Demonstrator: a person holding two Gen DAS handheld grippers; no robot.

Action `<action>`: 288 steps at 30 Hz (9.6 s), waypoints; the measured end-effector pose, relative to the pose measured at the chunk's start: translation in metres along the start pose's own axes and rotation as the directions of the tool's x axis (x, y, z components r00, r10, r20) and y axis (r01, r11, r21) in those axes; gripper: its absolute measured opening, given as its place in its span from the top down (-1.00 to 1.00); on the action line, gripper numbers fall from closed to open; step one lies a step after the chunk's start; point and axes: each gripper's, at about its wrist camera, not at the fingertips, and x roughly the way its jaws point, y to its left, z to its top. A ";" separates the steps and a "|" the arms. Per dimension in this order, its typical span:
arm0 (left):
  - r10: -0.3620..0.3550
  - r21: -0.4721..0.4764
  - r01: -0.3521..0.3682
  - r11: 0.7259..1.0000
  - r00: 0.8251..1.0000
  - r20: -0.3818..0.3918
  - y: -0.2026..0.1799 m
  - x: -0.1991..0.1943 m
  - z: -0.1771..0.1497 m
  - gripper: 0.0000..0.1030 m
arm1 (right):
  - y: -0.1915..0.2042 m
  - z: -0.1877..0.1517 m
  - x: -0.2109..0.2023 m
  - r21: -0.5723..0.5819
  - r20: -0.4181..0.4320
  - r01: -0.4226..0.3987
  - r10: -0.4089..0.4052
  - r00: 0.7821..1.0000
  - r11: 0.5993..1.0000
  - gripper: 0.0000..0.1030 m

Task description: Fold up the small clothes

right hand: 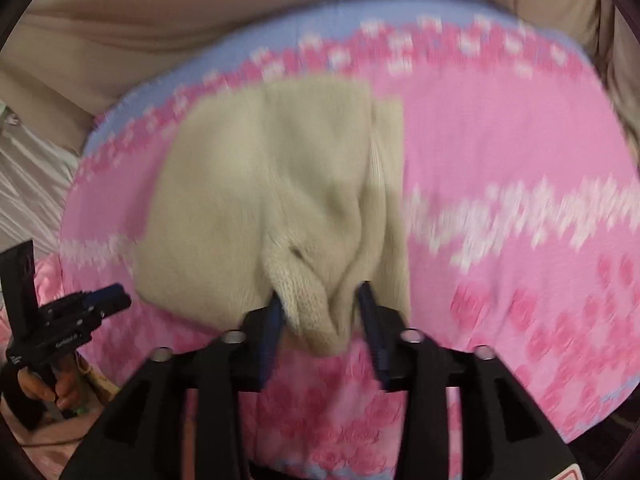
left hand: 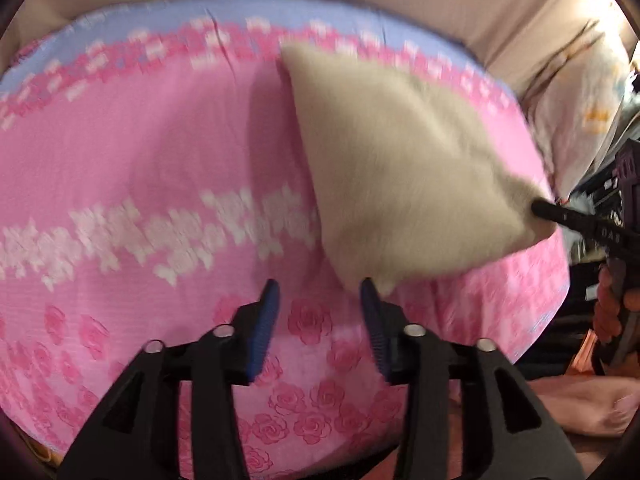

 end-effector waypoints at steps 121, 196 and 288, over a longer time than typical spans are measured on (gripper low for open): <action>-0.324 -0.153 0.347 0.925 0.933 0.157 -0.130 -0.042 0.085 0.15 | -0.054 0.034 -0.117 0.112 0.213 -0.162 0.135 0.968 0.980 0.46; 0.275 -0.140 -0.259 0.956 0.955 0.111 0.176 -0.015 0.045 -0.41 | 0.248 0.048 0.165 -0.160 -0.063 -0.001 -0.009 0.998 0.987 0.97; 0.248 0.009 -0.251 0.968 0.961 0.121 0.112 -0.047 0.006 -0.57 | 0.204 -0.006 0.132 -0.078 -0.094 -0.013 0.005 0.996 0.997 0.98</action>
